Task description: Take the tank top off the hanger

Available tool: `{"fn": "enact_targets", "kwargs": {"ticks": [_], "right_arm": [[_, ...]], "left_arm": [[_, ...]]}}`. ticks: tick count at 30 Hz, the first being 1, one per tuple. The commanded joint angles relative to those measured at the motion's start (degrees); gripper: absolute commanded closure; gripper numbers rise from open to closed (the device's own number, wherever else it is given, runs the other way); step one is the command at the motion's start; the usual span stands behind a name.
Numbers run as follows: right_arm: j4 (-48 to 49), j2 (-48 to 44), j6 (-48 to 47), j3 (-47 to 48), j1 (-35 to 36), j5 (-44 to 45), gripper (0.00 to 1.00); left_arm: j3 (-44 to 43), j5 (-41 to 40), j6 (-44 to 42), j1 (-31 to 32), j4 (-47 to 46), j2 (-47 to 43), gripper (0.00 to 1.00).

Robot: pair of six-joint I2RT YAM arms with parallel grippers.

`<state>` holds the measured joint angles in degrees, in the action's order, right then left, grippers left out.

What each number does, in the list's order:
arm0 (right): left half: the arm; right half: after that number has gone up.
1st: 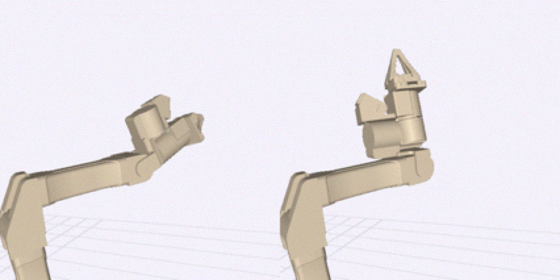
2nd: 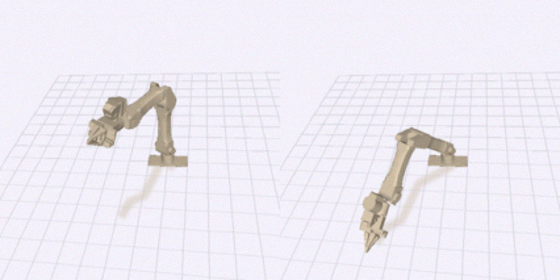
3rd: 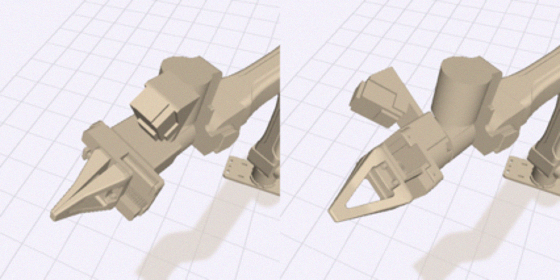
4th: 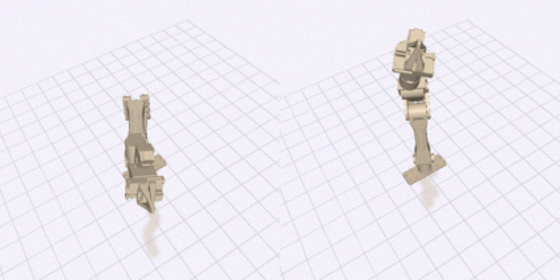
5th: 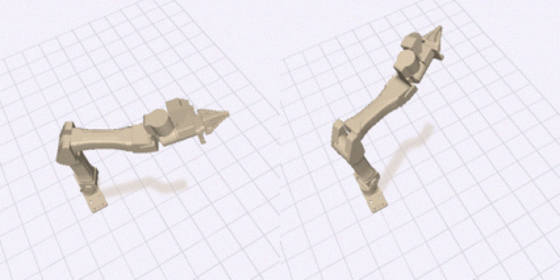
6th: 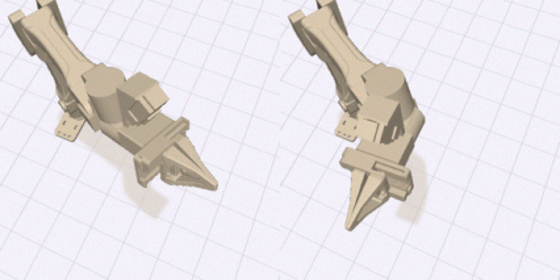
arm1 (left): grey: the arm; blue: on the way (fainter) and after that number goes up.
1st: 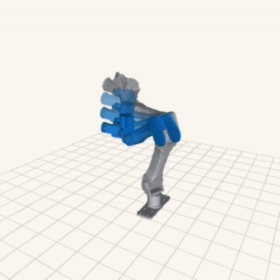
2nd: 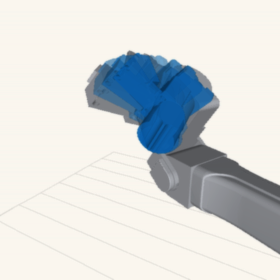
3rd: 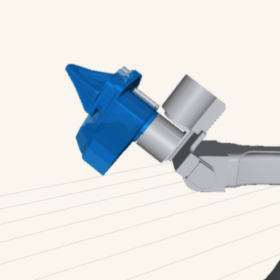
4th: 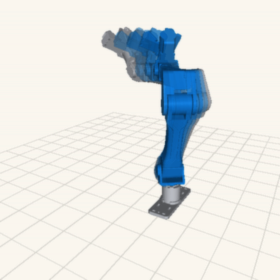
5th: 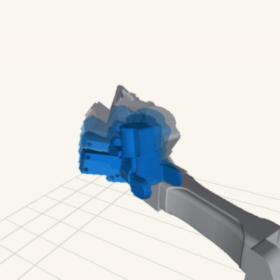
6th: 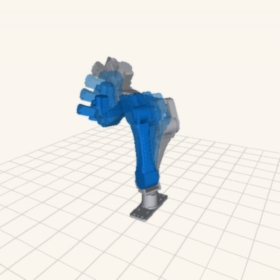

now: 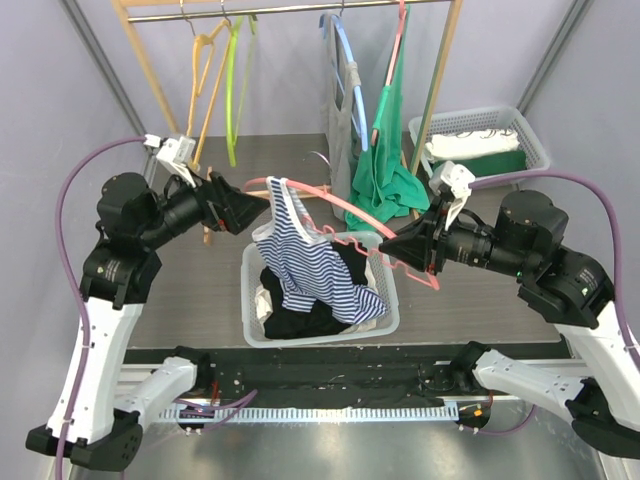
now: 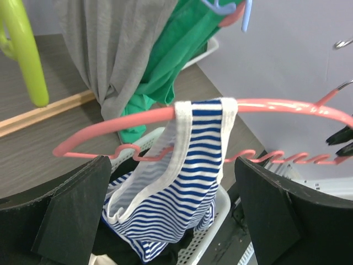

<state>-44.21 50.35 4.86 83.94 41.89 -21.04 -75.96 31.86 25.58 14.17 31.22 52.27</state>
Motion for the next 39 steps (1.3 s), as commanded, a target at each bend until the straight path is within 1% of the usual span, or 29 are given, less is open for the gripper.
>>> {"fn": "enact_targets", "kwargs": {"ticks": [1,6,10,11,12,13,14,15,16,21,27,29,30,31,32,33,34,35,39], "right_arm": [[7.3,0.7,0.2,1.0,-0.1,0.0,0.99],[9.4,2.2,0.5,0.7,0.0,-0.7,0.99],[11.5,4.1,1.5,0.8,-0.1,-1.6,0.99],[12.3,4.3,1.6,0.9,0.0,-2.0,0.99],[12.6,4.6,1.7,0.9,-0.1,-2.2,0.99],[12.9,4.8,1.8,1.0,0.0,-2.3,0.99],[13.4,4.8,2.0,1.0,-0.1,-2.5,0.99],[13.4,5.1,2.3,1.0,0.0,-2.9,0.99],[13.7,5.2,2.3,1.0,0.0,-3.0,0.99],[13.9,5.5,2.5,0.8,0.0,-3.3,0.99],[14.0,5.5,2.6,0.2,0.0,-4.1,0.99],[13.8,5.0,2.5,-0.4,0.0,-4.0,0.99],[13.7,4.9,2.3,-0.5,0.0,-3.9,0.99],[13.4,4.8,2.2,-0.7,0.0,-3.7,0.99],[13.3,4.6,1.9,-0.8,0.0,-3.4,0.99],[12.9,4.3,1.7,-0.8,0.0,-3.2,0.99],[12.3,4.2,1.3,-0.7,0.0,-2.9,0.99],[12.0,4.1,1.1,-0.7,0.0,-2.4,0.99],[9.5,3.4,-0.4,0.3,0.0,-0.2,0.99]], "left_arm": [[-3.2,-5.2,2.6,0.9,-2.1,-0.5,0.00],[-2.2,-7.6,-0.2,3.2,-2.2,-0.8,0.00],[-0.9,-9.2,-4.2,5.5,-2.8,-0.3,0.00],[-0.5,-9.4,-4.8,5.7,-2.9,-0.3,0.03],[0.2,-9.5,-5.1,6.0,-3.1,-0.2,0.08],[0.6,-8.7,-5.3,6.2,-3.4,-0.2,0.14],[0.9,-8.1,-5.2,6.7,-3.8,-0.2,0.26],[1.6,-7.8,-5.2,6.7,-4.2,-0.2,0.30],[1.7,-7.8,-5.5,6.9,-4.8,-0.2,0.31],[1.8,-8.3,-6.9,7.5,-5.6,0.5,0.30],[2.1,-9.1,-8.2,7.7,-7.8,1.6,0.31],[2.0,-8.8,-8.4,7.8,-8.0,1.8,0.42],[1.9,-8.6,-8.8,7.7,-8.5,2.1,0.50],[1.8,-8.6,-9.1,7.7,-8.5,2.3,0.70],[1.6,-8.5,-9.2,7.6,-8.6,2.5,0.79],[1.4,-8.4,-9.4,7.7,-8.5,2.6,0.86],[1.4,-8.4,-9.5,7.7,-8.5,2.6,0.96],[1.3,-8.2,-9.6,7.7,-8.5,2.6,0.99],[0.6,-8.2,-9.9,7.7,-8.0,2.2,1.00]]}}
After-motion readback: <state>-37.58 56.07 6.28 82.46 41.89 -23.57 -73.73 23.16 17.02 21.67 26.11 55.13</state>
